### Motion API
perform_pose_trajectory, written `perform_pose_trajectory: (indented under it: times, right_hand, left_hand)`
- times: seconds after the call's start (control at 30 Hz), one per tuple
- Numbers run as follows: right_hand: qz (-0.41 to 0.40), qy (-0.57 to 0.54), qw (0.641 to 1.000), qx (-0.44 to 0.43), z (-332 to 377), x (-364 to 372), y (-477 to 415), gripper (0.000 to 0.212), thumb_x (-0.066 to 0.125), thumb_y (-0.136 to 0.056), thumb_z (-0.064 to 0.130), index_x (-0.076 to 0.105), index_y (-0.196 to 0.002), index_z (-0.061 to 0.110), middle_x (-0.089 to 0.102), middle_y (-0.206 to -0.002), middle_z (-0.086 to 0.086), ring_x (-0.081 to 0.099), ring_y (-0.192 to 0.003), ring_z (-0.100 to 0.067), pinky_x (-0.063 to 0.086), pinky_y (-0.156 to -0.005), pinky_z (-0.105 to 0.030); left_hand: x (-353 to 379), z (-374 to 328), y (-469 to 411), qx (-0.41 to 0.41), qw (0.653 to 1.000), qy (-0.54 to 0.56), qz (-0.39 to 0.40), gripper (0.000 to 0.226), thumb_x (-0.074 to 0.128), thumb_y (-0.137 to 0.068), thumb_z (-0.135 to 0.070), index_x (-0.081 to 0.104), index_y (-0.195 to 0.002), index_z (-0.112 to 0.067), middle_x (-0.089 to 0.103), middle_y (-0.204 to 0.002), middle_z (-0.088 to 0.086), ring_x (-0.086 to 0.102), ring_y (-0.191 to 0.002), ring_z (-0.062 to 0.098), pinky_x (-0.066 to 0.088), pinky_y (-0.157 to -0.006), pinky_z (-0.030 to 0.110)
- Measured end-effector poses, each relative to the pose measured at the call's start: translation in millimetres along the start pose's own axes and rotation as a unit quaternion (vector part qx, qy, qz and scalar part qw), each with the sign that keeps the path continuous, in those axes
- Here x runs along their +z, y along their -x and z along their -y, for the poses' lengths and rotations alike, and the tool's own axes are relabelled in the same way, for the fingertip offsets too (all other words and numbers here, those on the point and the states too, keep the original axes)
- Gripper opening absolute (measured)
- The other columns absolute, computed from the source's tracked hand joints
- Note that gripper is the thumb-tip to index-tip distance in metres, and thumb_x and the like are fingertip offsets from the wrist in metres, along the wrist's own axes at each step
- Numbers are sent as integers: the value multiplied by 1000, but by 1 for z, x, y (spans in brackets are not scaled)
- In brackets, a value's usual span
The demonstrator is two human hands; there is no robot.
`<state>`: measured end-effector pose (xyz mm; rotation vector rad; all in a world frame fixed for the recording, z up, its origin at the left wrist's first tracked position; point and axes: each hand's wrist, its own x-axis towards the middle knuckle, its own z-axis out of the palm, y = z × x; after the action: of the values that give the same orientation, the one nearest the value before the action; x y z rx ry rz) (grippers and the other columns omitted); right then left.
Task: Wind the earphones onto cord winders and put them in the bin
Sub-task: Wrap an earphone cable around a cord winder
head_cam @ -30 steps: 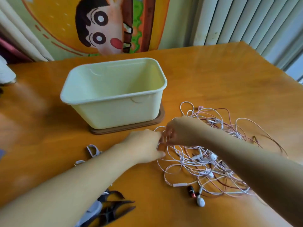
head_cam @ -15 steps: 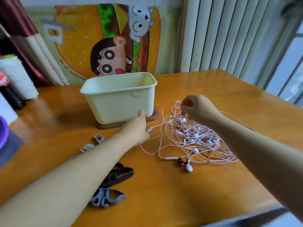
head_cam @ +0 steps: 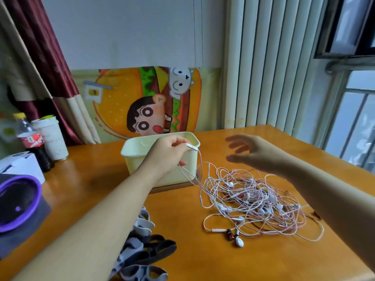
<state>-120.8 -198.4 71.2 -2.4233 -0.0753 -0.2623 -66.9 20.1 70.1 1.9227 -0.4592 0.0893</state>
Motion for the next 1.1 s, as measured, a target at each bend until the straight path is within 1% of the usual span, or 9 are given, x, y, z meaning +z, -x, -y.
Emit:
perform_pose_trajectory:
  times: [0.17,0.27,0.4,0.53,0.7,0.83,0.93,1.0,1.1]
  right_hand:
    - [84,-113,987,-73,42,19,-10,37,68,-85,23,57,-121,19,70,-100,5,66,-90,-2,51,-80,-16]
    - [-11,-110,993,-52,27,27,-20,16,60,-92,20,69,-103,13,68,-67,-1,63,-60,-5,48,-63,-20]
    - [-110,-166,978,59,-15,20,-36,17,60,-92,20,70,-95,7,55,-50,2,55,-51,-15,52,-68,-39]
    - [-153,-239,950,131,-39,14,-45,15,57,-93,11,67,-98,1,56,-60,-6,55,-52,-13,55,-73,-37]
    - [-290,-376,862,177,-54,0,-50,23,48,-99,22,64,-106,6,61,-77,-6,55,-66,-15,45,-63,-25]
    - [-190,-486,811,265,-68,-5,-47,39,38,-101,40,61,-107,9,63,-71,-3,52,-46,-10,29,-46,-20]
    - [-107,-610,735,277,-68,-7,-43,60,27,-98,56,57,-111,6,68,-97,-11,69,-77,-21,47,-58,-25]
    - [-115,-669,692,245,-68,-7,-44,66,27,-95,61,54,-118,5,61,-119,-17,59,-111,-37,57,-80,-40]
    - [-180,-676,682,211,-66,-8,-50,63,30,-96,59,52,-121,5,46,-140,-19,35,-135,-40,36,-108,-53]
  left_hand:
    - [11,-20,0,60,995,50,62,21,52,-97,-14,67,-86,-23,46,-53,-12,46,-55,6,48,-62,23]
    - [4,-15,-9,88,994,59,40,20,52,-97,-17,68,-88,-22,48,-50,-17,43,-48,1,38,-58,23]
    - [-26,5,-27,103,988,45,-104,18,57,-95,-15,65,-83,-27,53,-48,-23,48,-46,-3,34,-51,18]
    - [-40,30,-37,56,987,55,-144,7,66,-90,-25,66,-84,-21,60,-60,-17,50,-48,-6,37,-54,18]
    - [-49,48,-49,-51,949,259,-170,27,56,-97,-34,61,-83,-12,39,-46,-13,32,-40,3,32,-55,24]
    - [-55,54,-51,-78,940,298,-148,33,51,-99,-37,58,-80,-11,28,-43,-12,26,-35,4,26,-53,24]
    - [-55,56,-53,-92,941,293,-142,33,52,-98,-38,57,-81,-10,26,-43,-11,24,-35,4,23,-48,22]
    - [-56,59,-54,-100,945,279,-138,34,52,-97,-40,57,-82,-11,27,-42,-12,24,-35,4,22,-41,19]
    - [-57,66,-53,-98,965,203,-135,36,52,-97,-44,61,-83,-12,28,-43,-13,24,-38,4,21,-41,20]
